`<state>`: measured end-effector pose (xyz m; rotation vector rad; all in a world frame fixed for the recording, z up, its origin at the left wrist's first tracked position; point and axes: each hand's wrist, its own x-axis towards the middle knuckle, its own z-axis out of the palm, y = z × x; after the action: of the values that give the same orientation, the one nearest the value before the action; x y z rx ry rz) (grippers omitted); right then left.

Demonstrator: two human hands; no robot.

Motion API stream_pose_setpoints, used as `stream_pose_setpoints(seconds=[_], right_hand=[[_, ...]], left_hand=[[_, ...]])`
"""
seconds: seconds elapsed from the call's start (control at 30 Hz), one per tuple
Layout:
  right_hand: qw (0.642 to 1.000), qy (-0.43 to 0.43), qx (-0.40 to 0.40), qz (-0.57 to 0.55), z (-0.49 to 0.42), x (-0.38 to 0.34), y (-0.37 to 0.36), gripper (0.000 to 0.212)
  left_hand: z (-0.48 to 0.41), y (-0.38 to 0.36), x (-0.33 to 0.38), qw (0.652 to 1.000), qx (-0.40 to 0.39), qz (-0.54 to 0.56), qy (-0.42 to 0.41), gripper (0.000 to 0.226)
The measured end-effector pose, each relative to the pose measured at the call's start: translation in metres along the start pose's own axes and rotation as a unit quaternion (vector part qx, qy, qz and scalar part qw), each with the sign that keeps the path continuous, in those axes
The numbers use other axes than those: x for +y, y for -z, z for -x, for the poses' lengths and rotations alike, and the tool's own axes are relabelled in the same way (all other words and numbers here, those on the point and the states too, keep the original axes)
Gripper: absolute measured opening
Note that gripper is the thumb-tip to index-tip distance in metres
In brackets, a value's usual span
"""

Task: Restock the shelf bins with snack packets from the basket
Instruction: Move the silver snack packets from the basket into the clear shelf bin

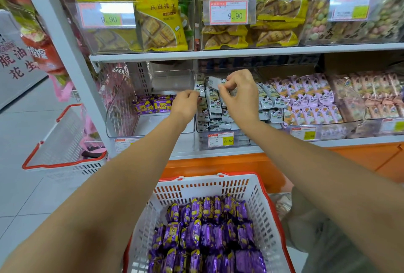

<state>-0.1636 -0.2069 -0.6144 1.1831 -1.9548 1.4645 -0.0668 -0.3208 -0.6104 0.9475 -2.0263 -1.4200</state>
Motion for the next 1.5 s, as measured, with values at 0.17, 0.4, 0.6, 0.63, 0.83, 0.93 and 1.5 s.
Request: stream_pose_setpoints(seconds=[0.17, 0.4, 0.6, 0.63, 0.83, 0.93, 1.5], right_hand=[[0.996, 0.062, -0.059, -0.005, 0.013, -0.013, -0.009, 0.021], [0.977, 0.090, -0.193, 0.028, 0.030, -0.015, -0.011, 0.016], [0.963, 0.121, -0.222, 0.095, 0.030, -0.005, 0.005, 0.030], [0.962, 0.115, -0.219, 0.112, 0.030, -0.003, 0.006, 0.034], [0.937, 0.069, -0.276, 0.201, 0.029, 0.013, 0.006, 0.056], [0.939, 0.072, -0.271, 0.198, 0.031, 0.015, 0.004, 0.058], [0.944, 0.069, -0.252, 0.202, 0.027, 0.023, -0.001, 0.057]], left_hand=[[0.008, 0.003, -0.002, 0.996, 0.013, 0.087, 0.031, 0.042], [0.020, 0.015, -0.001, 0.984, -0.010, 0.140, 0.107, 0.024], [0.016, 0.011, 0.000, 0.994, -0.001, 0.046, 0.097, 0.021], [0.014, 0.010, -0.002, 0.995, 0.003, 0.030, 0.090, 0.023], [0.012, -0.001, 0.002, 0.997, 0.038, -0.026, 0.061, 0.029], [0.013, -0.005, 0.005, 0.992, 0.074, -0.102, 0.013, 0.021], [0.000, -0.023, -0.011, 0.992, 0.066, -0.103, 0.027, 0.039]])
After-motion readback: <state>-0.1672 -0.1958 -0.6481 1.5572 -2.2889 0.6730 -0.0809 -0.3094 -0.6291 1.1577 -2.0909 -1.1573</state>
